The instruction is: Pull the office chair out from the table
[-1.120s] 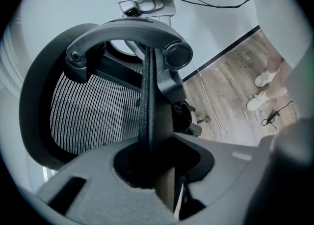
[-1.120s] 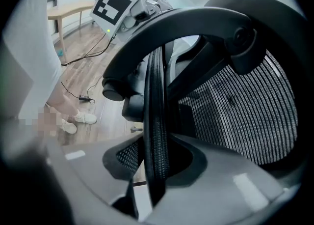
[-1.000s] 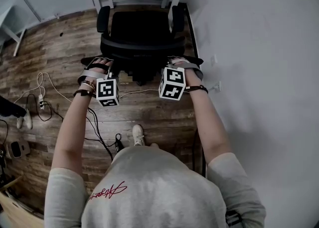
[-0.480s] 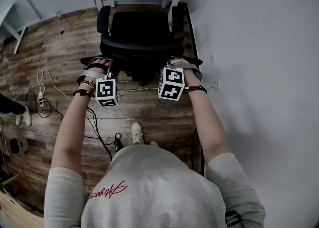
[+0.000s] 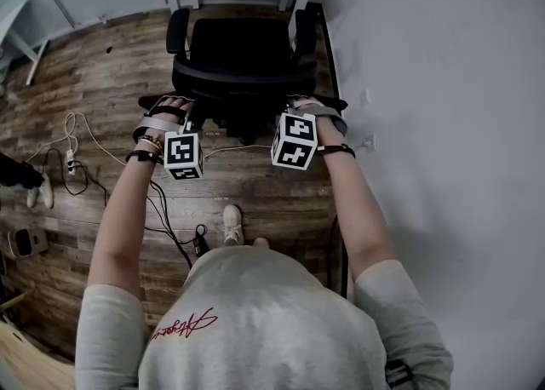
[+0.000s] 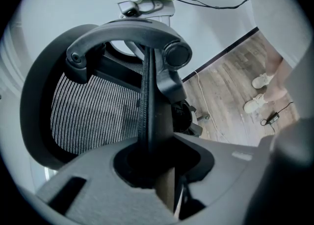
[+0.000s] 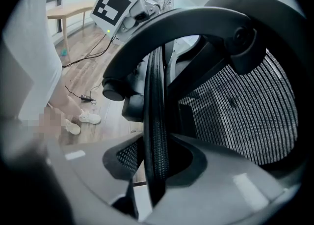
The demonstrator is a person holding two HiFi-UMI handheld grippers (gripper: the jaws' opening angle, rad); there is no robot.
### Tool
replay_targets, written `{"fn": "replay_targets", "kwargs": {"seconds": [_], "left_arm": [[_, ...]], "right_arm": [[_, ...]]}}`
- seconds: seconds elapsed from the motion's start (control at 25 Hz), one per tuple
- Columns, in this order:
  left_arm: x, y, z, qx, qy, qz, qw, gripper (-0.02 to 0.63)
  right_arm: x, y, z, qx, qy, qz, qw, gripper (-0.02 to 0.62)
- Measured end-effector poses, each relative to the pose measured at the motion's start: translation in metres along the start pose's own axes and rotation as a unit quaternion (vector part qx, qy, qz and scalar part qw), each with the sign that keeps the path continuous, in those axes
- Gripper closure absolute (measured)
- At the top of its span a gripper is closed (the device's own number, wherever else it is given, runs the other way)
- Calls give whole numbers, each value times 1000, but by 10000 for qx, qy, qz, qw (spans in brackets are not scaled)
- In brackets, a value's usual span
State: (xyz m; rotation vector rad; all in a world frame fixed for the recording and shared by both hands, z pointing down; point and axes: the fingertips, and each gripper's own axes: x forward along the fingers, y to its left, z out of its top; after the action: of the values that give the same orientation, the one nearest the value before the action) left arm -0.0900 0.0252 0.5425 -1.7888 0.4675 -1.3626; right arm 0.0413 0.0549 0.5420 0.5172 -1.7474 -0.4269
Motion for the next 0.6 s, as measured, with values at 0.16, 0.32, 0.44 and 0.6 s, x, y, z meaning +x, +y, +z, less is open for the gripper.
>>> {"fn": "replay_targets", "kwargs": {"seconds": [0.16, 0.32, 0.44, 0.6], "left_arm": [[-1, 1, 0, -20, 15, -2, 10000, 522], [-5, -1, -1, -67, 32, -28, 10000, 522], [-8, -2, 2, -82, 41, -7, 10000, 523], [-8, -4, 3, -90, 66, -3, 9999, 522]], "right_arm": [[-2, 1, 0, 9, -5, 19, 10000, 488], [-5, 1, 2, -42, -12, -4, 10000, 488], [-7, 4, 2, -59, -21, 20, 10000, 488], [-7, 5, 1, -94, -33, -24, 9999, 488]]}}
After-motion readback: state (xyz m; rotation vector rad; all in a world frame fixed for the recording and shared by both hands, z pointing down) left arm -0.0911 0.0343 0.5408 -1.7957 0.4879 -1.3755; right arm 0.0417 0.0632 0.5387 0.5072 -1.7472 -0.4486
